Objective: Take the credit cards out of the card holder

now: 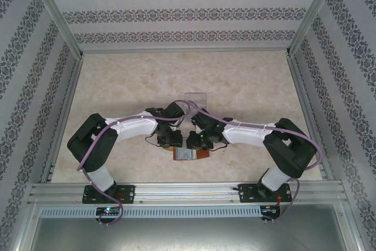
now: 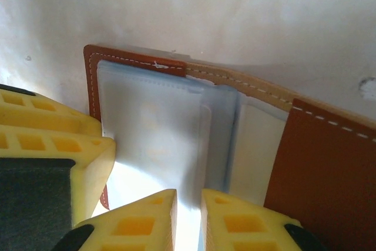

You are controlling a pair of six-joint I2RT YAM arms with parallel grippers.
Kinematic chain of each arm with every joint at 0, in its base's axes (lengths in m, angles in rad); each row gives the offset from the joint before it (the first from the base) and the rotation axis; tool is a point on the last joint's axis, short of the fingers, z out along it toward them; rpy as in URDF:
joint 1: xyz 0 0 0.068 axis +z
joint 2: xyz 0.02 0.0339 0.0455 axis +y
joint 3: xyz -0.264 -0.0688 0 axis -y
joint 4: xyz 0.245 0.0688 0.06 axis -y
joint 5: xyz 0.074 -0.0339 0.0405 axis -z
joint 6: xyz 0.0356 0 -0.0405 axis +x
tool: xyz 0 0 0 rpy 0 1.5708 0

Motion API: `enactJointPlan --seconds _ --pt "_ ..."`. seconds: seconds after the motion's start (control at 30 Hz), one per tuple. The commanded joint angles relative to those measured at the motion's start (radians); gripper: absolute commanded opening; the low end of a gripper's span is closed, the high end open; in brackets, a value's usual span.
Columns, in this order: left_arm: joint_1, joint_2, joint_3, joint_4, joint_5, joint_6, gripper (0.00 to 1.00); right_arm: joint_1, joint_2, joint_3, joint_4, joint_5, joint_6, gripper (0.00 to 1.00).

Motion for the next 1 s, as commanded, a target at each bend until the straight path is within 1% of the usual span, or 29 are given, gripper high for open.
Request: enactJointPlan --seconds 0.0,0.37,0.5,0.57,0.67,0.77,0.83,0.9,0.97 --pt "-0.012 0.026 -0.007 -0.025 -0.003 0.007 0.24 0.019 0.025 0.009 0.020 -0.019 0.007 0.19" --pt "-0.012 0.025 -0.011 -0.025 -0.002 0.004 0.24 0.025 0.030 0.012 0.036 -0.025 0.013 0.11" --pt "-0.012 0.026 -0.010 -0.025 -0.003 0.006 0.24 0.026 0.024 0.010 0.041 -0.029 0.018 0.11" --pt "-0.012 0.025 -0.010 -0.025 -0.003 0.004 0.24 0.028 0.022 0.009 0.045 -0.031 0.021 0.15" --pt "-0.013 0.023 -0.011 -0.025 -0.002 0.004 0.24 0.029 0.015 0.005 0.057 -0.035 0.032 0.16" --pt "-0.012 0.023 -0.011 -0.025 -0.003 0.005 0.24 0.031 0.003 -0.001 0.067 -0.032 0.043 0.19" --pt "-0.012 0.021 -0.011 -0.024 -0.003 0.004 0.24 0.031 -0.007 -0.005 0.072 -0.031 0.048 0.19" --pt "-0.012 0.023 -0.012 -0.023 -0.003 0.004 0.23 0.031 -0.014 -0.009 0.077 -0.032 0.052 0.15" --pt "-0.012 0.023 -0.014 -0.022 -0.001 0.004 0.23 0.031 -0.019 -0.011 0.075 -0.029 0.056 0.15"
